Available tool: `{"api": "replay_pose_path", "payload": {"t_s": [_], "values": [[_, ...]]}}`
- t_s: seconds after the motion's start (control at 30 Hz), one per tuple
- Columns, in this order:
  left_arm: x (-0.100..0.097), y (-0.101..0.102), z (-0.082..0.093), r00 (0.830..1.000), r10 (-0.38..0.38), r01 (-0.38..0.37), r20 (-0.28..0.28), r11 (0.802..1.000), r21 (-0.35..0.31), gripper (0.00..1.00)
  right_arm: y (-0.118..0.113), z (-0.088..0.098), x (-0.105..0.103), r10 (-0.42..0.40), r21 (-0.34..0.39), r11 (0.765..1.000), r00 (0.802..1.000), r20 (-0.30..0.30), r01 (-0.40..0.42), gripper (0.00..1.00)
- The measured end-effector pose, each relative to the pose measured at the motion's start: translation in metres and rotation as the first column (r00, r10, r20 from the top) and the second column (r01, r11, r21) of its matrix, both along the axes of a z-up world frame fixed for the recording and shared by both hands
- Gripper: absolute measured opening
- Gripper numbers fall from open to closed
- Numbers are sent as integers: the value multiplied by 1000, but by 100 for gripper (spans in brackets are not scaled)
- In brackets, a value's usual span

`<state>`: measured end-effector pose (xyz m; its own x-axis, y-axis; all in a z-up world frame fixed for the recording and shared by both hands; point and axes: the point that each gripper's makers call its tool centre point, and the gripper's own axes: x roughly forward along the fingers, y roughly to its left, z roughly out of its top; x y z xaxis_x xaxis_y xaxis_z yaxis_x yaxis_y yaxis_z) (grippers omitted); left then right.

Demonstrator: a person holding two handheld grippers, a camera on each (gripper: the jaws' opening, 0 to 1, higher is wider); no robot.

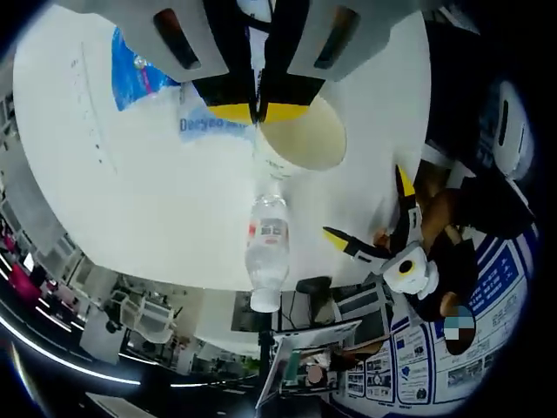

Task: Arrange the tabletop items into an orderly group along one side of the table until the central work area is clear of visible clutter.

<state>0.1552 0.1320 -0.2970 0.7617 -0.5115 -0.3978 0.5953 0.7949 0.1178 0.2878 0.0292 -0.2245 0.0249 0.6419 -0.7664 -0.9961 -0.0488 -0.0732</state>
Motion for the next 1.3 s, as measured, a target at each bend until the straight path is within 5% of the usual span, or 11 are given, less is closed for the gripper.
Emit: {"api": "replay_pose_path", "payload": {"t_s": [0.67,1.3], "values": [[2,5,3,1000,23,-23,12,999,22,95,18,-6,9,43,-180,983,999,16,-39,0],[-5,11,-2,999,34,-35,12,999,36,95,30,-8,7,105,-333,938,994,28,-90,0]]}}
